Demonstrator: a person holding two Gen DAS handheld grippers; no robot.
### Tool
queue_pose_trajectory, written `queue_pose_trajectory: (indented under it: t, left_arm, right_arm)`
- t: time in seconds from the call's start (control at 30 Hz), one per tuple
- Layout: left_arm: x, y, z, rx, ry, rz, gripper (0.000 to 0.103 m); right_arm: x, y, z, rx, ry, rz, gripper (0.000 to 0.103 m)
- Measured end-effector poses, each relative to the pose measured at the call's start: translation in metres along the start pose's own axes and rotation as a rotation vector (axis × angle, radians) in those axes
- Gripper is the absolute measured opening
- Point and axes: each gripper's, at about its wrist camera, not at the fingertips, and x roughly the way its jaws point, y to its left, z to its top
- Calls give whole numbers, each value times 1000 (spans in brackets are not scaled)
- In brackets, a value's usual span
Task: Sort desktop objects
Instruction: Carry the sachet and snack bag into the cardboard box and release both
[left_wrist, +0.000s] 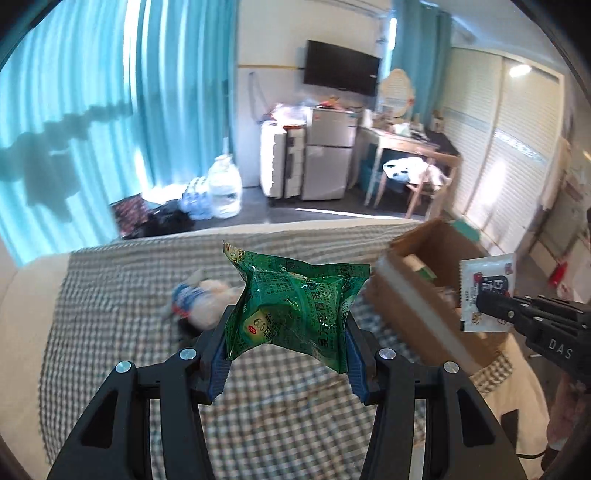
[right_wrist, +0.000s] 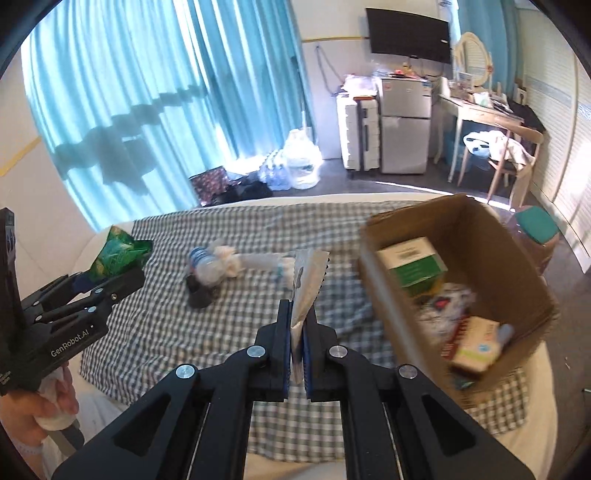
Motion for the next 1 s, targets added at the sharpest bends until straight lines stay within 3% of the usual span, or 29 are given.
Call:
queue_pose_trajectory:
  t: [0.23,0.37,0.53,0.63,0.67,0.7,0.73,0.77,0.8,0.83,0.9,1.0]
  left_arm:
    - [39,-110,31,135,4,-152,53]
    - [77,-171,38,189,78,-248,53]
    - [127,-218,40,229,163,-286,53]
    - [151,-238,41,245,171,-238,56]
    - [159,-244,43,259,173,-211,58]
    - [169,-248,45,273,190,-202,66]
    - [172,-251,45,276,195,-196,79]
    - [173,-252,46,286,190,-174,87]
    - [172,-254,46,300,181,-157,98]
    - [170,-255,46,321,165,-132,101]
    - [164,-253,46,342,146,-84,101]
    - [156,-236,47,324,150,-73,101]
  right_arm:
    - [-15,-76,13,20,6,-83,5]
    - [1,-124,10,81,50,-111,5]
    - [31,-171,0,147,118,-121,6]
    - [50,-197,-8,208,173,-123,8]
    - [58,-206,-10,234,199,-129,20]
    - [62,-213,-12,255,215,-144,31]
    - [63,-213,-14,273,222,-161,53]
    - [64,-218,-16,297,220,-180,66]
    - [62,-221,-16,311,211,-186,67]
    - [60,-223,-17,322,201,-187,67]
    - [55,-223,-20,331,198,-190,67]
    - [41,-215,-22,321,166,-211,67]
